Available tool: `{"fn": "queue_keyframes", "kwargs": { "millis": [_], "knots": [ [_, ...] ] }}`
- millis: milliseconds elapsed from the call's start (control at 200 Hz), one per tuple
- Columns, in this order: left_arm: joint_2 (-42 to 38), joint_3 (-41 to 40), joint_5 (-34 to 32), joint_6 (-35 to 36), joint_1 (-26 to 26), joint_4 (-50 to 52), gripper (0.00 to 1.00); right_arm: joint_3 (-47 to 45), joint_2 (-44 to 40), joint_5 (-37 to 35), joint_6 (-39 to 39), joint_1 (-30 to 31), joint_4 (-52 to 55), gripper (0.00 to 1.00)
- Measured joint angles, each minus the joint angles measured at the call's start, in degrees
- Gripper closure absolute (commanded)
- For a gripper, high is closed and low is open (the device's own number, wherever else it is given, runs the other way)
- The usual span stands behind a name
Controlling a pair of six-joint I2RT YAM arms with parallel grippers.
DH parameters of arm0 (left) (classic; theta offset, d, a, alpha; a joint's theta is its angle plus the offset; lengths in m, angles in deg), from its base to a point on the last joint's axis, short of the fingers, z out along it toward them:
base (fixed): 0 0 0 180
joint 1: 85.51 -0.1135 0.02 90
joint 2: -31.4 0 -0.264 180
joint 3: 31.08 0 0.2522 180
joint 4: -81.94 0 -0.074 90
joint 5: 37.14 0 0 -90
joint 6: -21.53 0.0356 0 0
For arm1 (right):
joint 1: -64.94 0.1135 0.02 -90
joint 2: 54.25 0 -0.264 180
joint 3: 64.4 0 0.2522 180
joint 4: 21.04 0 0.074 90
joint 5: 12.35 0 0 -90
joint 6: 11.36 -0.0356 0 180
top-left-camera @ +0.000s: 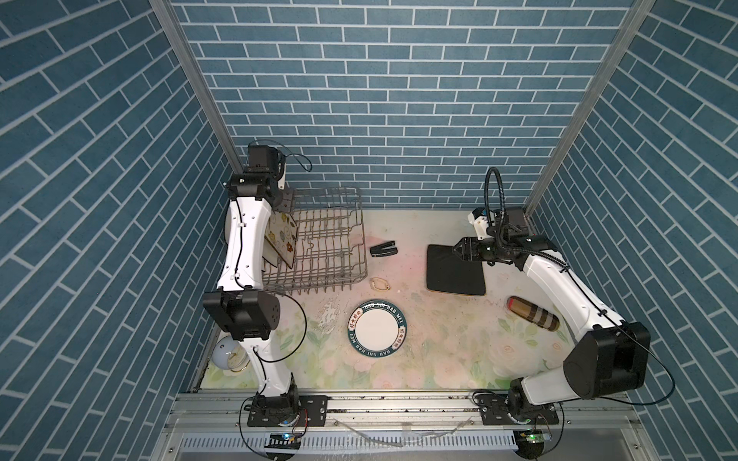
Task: Unload the plates from the dish rack
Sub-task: Pick up a plate from the dish rack.
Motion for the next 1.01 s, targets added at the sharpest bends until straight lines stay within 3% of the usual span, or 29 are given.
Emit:
{"fn": "queue_keyframes", "kwargs": {
  "millis": [240,645,1005],
  "knots": [
    [3.5,-2.2,1.7,0.1,-3.7,-1.3,0.25,-0.1,-0.2,0.0,-0.8,2.3,-1.8,0.39],
    [10.9,-1.9,2.3,-0.1,-4.2,-1.9,0.32,-0.1,3.2,0.9,-0.9,4.0,-3.5,0.41],
    [14.8,2.6,4.4,-0.6,-4.5,-0.1,0.49,0.0,5.6,0.9,-0.8,4.1,-3.6,0.43]
  ]
}}
